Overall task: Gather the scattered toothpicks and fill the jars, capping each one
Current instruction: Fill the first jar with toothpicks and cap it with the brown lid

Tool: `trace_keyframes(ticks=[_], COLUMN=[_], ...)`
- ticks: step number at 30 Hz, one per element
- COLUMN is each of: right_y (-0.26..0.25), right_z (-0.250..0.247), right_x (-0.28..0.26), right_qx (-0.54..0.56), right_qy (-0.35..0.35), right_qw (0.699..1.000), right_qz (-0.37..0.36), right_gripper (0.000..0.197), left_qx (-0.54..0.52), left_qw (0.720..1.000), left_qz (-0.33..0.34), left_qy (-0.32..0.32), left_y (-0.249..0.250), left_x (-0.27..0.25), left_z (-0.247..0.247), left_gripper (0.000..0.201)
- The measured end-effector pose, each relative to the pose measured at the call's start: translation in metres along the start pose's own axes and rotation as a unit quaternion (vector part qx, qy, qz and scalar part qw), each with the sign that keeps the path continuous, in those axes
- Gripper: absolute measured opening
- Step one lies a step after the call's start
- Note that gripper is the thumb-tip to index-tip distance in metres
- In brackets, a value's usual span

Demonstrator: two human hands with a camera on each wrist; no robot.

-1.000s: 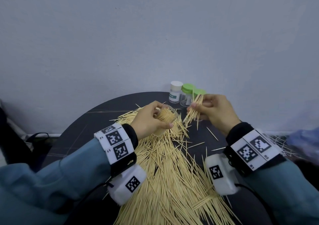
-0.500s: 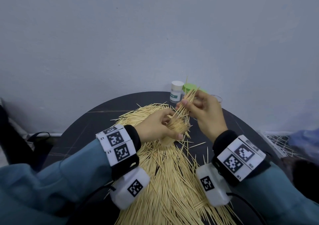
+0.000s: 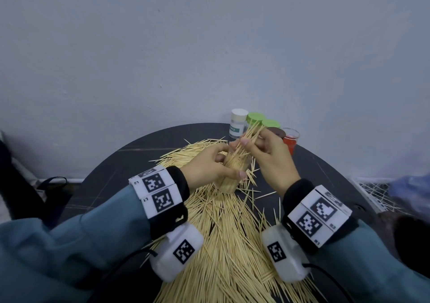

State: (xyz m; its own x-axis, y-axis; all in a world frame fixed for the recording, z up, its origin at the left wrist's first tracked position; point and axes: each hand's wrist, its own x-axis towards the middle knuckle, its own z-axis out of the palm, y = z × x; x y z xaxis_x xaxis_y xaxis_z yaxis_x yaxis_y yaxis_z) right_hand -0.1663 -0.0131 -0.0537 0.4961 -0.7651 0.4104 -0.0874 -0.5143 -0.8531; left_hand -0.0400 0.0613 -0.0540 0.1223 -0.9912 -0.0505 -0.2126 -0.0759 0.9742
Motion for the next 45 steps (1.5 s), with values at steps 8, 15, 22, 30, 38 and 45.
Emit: trace_keyframes(ticks=[8,15,22,30,38,45], right_y=[-0.007,-0.004,-0.005,-0.008,0.002,-0.005], right_z=[0.001,-0.006,-0.001,-0.003,-0.005,-0.009], right_x=[-0.001,0.001,-0.002,-0.005,-0.002,-0.002], right_qx=[0.156,0.115,0.036,-0.052,-0.094,0.011], right_qy=[-0.067,-0.043,-0.129,-0.176,-0.193,-0.118], right_qw=[0.980,0.990,0.988,0.976,0.970,0.991], right_qz=[0.102,0.065,0.080,0.118,0.118,0.054], right_gripper=[0.015,0.046,0.048,0.054,0.057,0.048], left_qx=[0.000,0.039,0.062,0.060,0.049,0.018], left_qw=[1.000,0.998,0.996,0.996,0.996,1.000], left_qz=[-0.004,-0.012,-0.019,-0.026,-0.031,-0.013], left_qy=[-0.009,-0.039,-0.059,-0.063,-0.069,-0.005], left_y=[0.000,0.004,0.007,0.003,0.004,0.004], left_x=[0.001,-0.003,-0.005,-0.006,-0.004,-0.002], left_z=[-0.001,0.001,0.000,0.002,0.004,0.000], left_gripper=[0.035,0.048,0.049,0.052,0.047,0.045])
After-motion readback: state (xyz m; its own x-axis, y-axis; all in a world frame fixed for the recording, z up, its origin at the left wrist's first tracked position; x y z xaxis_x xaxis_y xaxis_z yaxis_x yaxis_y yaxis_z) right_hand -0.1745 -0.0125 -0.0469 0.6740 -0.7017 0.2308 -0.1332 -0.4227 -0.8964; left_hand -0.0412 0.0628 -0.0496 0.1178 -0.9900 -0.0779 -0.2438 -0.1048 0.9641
